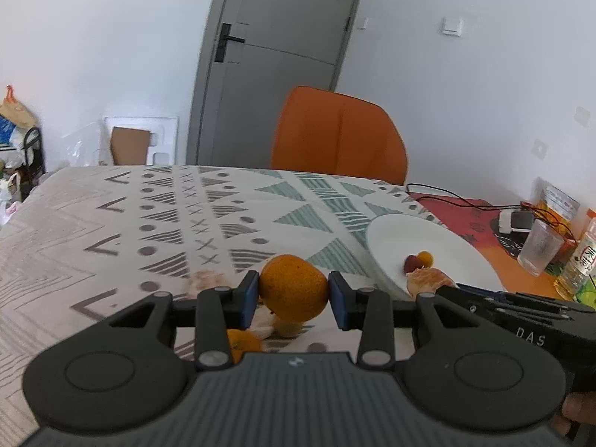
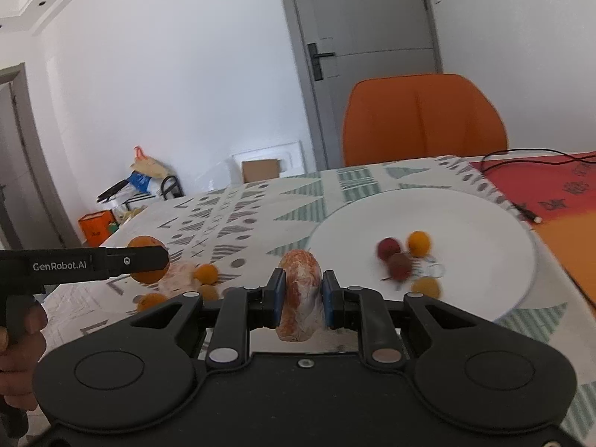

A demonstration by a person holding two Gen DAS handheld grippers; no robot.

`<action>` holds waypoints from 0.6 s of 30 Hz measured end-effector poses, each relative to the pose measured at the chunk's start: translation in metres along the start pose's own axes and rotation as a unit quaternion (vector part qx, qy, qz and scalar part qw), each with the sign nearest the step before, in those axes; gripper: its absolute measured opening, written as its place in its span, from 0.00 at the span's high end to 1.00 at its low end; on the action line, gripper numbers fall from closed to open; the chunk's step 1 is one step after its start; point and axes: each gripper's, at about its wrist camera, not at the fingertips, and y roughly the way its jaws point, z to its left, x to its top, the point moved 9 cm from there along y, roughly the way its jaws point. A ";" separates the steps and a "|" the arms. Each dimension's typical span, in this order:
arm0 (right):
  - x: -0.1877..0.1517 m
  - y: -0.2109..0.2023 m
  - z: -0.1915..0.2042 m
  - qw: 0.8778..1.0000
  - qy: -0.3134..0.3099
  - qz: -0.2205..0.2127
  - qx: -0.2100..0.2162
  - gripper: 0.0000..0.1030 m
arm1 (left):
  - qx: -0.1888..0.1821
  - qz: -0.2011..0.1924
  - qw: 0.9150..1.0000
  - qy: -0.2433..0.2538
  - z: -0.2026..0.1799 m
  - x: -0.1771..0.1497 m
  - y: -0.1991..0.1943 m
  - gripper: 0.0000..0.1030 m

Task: Organize fruits
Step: 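Carry the orange and peeled citrus in both tools over the white plate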

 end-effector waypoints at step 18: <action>0.005 -0.014 -0.062 0.998 0.037 -0.019 -0.041 0.81 | -0.041 0.017 0.998 0.039 -0.057 0.000 0.038 0.62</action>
